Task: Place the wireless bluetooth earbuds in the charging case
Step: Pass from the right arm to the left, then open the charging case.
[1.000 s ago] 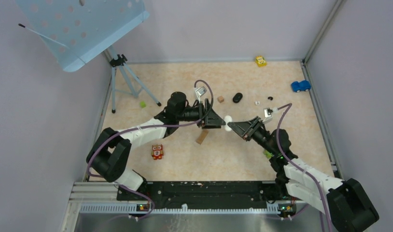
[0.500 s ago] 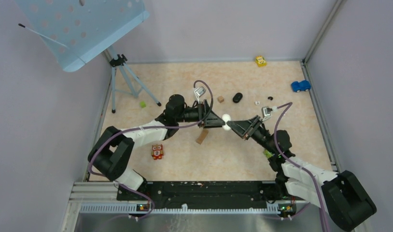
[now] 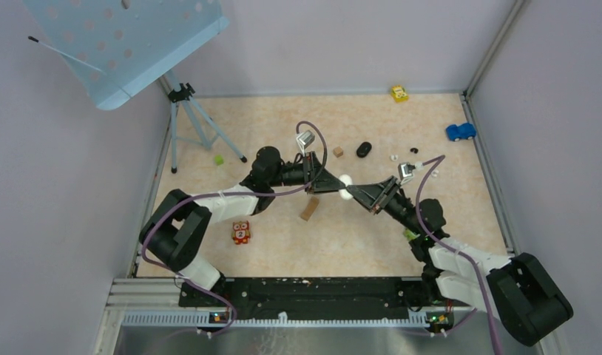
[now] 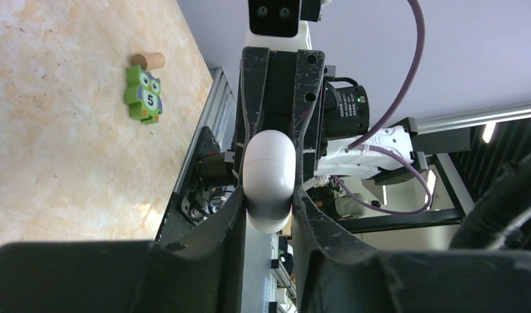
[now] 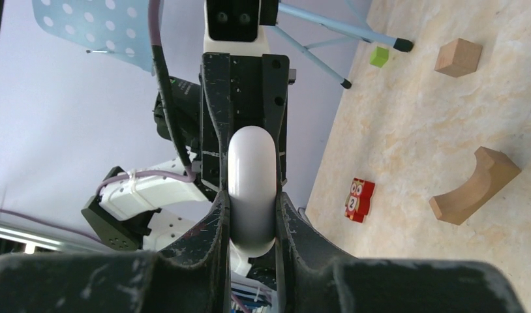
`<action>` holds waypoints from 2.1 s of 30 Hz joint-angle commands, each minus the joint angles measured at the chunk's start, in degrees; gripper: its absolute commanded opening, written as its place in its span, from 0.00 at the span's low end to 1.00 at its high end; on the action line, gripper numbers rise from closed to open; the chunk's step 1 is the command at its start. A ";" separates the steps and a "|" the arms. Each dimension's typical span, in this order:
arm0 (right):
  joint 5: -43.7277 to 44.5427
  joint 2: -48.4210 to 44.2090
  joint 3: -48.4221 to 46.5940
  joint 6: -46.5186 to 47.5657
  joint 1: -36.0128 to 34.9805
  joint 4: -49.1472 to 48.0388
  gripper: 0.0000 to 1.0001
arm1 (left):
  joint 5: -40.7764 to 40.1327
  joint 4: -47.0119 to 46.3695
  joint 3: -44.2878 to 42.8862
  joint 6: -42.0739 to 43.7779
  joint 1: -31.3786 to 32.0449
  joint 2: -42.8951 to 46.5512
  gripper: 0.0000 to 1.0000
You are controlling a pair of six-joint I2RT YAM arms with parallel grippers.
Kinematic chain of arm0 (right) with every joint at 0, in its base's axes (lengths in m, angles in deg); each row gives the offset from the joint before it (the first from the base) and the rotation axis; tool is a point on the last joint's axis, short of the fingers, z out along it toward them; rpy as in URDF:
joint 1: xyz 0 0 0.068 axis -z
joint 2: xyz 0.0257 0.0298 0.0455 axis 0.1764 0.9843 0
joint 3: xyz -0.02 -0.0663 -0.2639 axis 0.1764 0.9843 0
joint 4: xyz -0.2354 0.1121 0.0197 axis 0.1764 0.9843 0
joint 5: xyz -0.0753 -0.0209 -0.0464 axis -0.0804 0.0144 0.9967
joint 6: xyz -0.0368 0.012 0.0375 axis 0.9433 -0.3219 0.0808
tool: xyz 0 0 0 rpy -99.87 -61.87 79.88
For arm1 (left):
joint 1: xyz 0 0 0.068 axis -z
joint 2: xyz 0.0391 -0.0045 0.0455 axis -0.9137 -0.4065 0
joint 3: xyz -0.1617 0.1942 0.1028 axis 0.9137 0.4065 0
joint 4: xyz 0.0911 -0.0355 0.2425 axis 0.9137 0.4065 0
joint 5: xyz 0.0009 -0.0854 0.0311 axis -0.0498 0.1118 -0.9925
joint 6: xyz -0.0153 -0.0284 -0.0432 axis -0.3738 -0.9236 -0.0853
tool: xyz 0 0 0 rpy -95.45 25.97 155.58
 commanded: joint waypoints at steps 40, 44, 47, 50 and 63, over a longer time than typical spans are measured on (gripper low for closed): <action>-1.67 5.83 -0.72 -1.10 -0.05 -4.59 0.60 | 2.46 -16.78 3.60 -7.48 0.33 2.98 0.00; -1.01 2.11 -2.08 1.87 -0.07 2.91 0.61 | 2.66 -16.74 3.60 -7.57 0.36 2.96 0.00; -0.21 0.17 -2.36 3.04 0.02 6.80 0.61 | 2.69 -16.74 3.59 -7.56 0.36 3.26 0.00; 0.41 -0.72 -1.78 3.01 0.15 7.30 0.61 | 2.63 -16.45 3.62 -7.38 0.38 3.63 0.00; 0.68 -0.84 -0.53 2.41 0.78 6.44 0.61 | 2.08 -15.60 3.95 -6.84 0.26 4.86 0.00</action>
